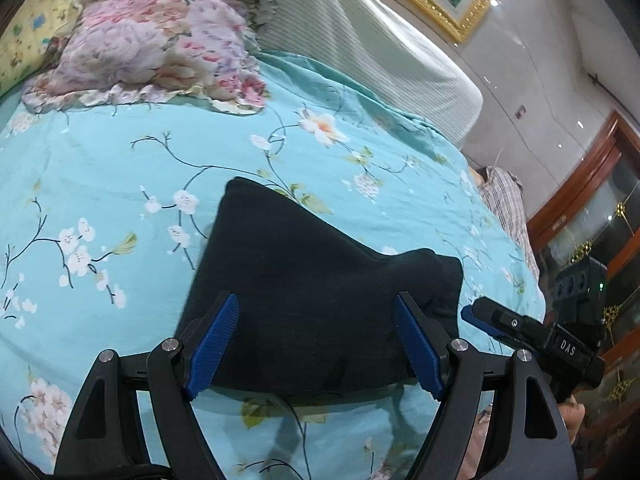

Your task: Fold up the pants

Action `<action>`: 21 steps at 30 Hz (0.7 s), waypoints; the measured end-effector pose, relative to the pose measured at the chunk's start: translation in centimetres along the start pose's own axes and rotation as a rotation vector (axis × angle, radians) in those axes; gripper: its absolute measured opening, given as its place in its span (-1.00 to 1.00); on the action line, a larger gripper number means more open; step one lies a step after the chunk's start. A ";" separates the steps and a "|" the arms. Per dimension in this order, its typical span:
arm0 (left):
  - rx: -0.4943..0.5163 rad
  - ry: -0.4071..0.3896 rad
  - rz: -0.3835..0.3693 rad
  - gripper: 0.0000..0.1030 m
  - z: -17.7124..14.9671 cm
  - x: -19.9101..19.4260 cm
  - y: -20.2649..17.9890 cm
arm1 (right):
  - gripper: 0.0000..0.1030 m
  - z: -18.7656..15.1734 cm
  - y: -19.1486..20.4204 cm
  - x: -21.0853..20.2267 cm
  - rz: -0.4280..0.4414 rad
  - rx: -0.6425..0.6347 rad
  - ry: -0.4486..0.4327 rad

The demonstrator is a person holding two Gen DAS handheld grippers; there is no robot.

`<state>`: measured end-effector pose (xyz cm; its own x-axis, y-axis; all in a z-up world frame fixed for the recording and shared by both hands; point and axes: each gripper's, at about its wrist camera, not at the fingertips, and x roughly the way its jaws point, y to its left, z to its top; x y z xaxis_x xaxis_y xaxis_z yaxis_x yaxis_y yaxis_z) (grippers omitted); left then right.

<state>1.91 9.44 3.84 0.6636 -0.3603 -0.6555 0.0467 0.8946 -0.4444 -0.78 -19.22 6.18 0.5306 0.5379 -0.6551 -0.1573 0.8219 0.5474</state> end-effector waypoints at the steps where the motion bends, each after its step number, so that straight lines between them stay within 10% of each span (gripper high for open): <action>1: -0.004 -0.002 0.002 0.55 0.1 0.0 0.2 | 0.53 -0.1 0.1 0.1 -0.005 0.000 0.002; 21: -0.115 0.026 0.021 0.56 0.6 1.2 4.4 | 0.53 -1.0 -0.5 1.9 -0.044 0.027 0.051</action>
<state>3.38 13.07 1.42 0.6442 -0.3501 -0.6800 -0.0537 0.8662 -0.4968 -0.53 -18.41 4.20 0.4929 0.5106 -0.7045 -0.1118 0.8402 0.5306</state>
